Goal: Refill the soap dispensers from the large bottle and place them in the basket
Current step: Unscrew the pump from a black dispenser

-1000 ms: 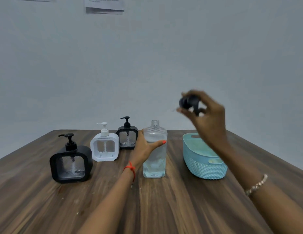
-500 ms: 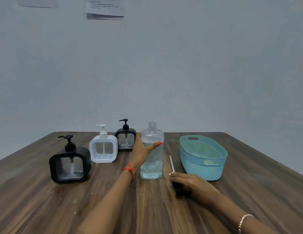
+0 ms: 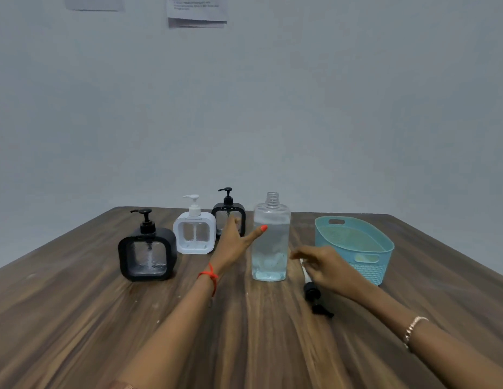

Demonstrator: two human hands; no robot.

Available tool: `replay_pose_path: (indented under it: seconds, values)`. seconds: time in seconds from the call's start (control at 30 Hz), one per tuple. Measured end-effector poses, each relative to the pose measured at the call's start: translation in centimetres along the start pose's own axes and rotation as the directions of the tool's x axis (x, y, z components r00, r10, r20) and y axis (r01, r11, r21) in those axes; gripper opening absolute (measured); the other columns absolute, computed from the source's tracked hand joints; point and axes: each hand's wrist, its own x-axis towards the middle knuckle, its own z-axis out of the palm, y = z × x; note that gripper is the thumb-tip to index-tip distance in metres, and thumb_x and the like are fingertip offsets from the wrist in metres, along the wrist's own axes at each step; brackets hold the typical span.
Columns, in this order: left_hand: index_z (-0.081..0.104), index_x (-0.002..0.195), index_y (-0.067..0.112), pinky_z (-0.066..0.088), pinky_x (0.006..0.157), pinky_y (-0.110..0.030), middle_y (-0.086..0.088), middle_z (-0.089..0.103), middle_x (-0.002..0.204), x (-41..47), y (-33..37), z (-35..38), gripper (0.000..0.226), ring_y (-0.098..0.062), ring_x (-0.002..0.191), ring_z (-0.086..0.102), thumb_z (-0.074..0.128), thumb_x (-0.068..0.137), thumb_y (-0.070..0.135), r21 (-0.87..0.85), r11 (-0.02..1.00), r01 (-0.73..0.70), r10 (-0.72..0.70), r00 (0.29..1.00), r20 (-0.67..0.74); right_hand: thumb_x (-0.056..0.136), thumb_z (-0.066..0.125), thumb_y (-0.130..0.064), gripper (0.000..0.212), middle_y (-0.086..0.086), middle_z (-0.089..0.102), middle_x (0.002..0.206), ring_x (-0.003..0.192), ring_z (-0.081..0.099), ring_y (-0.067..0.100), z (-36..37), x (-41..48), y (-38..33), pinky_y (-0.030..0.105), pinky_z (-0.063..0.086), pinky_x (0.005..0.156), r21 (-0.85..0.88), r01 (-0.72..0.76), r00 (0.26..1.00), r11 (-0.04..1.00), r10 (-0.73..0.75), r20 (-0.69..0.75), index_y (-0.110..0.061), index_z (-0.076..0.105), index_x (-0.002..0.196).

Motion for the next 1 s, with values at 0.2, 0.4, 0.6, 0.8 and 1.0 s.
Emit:
replay_pose_path:
  seconds: [0.2,0.4,0.6,0.8,1.0]
  values:
    - [0.044,0.13,0.015,0.031,0.094,-0.015,0.007,0.049,0.127,-2.0,1.9,-5.2,0.056,-0.005,0.118,0.044,0.069,0.082,0.03,0.061,0.979,-0.196,0.205,0.942,-0.265,0.084,0.058,-0.001,0.022,0.0,0.069,0.094,0.084,0.062,0.0,2.8,5.2,-7.6,0.015,0.05,0.073,0.147,0.103,0.995,0.984,-0.101,-0.02,-0.006,0.065,0.104]
    - [0.045,0.123,0.015,0.029,0.09,-0.001,0.007,0.044,0.121,-3.5,0.0,-11.2,0.051,-0.008,0.115,0.043,0.071,0.081,0.025,0.222,0.936,-0.272,0.348,0.808,-0.475,0.085,0.064,-0.025,0.035,0.01,0.066,0.098,0.087,0.064,0.018,8.1,11.0,-12.3,0.031,0.051,0.082,0.268,-0.039,0.999,0.963,0.029,0.04,-0.008,0.055,0.115]
    - [0.032,0.137,0.012,0.018,0.115,-0.051,-0.006,0.033,0.142,-3.3,-5.3,-15.3,0.081,-0.023,0.136,0.029,0.073,0.074,0.042,0.233,0.97,0.062,0.096,0.787,-0.609,0.089,0.059,-0.031,0.051,0.011,0.051,0.13,0.115,0.049,0.02,12.6,15.2,-14.0,0.026,0.04,0.091,0.277,-0.171,0.982,0.945,0.141,0.125,-0.004,0.045,0.13]
    - [0.016,0.147,0.011,0.024,0.114,-0.048,-0.009,0.022,0.154,-2.0,-9.6,-18.1,0.11,-0.026,0.14,0.027,0.074,0.065,0.054,0.071,0.963,0.26,-0.202,0.871,-0.448,0.087,0.064,-0.027,0.064,0.009,0.039,0.143,0.13,0.038,0.023,15.7,18.0,-14.1,0.022,0.031,0.091,0.381,-0.285,0.953,0.88,0.217,0.211,-0.006,0.033,0.139]
    - [0.038,0.136,0.004,0.042,0.103,-0.038,-0.013,0.054,0.131,-1.1,-10.8,-19.3,0.077,-0.026,0.118,0.053,0.077,0.073,0.022,-0.042,0.967,0.252,-0.25,0.904,-0.346,0.086,0.065,-0.02,0.045,0.005,0.055,0.111,0.102,0.05,0.016,16.9,18.9,-13.8,0.025,0.041,0.085,0.49,-0.338,0.937,0.803,0.238,0.256,-0.006,0.048,0.125]
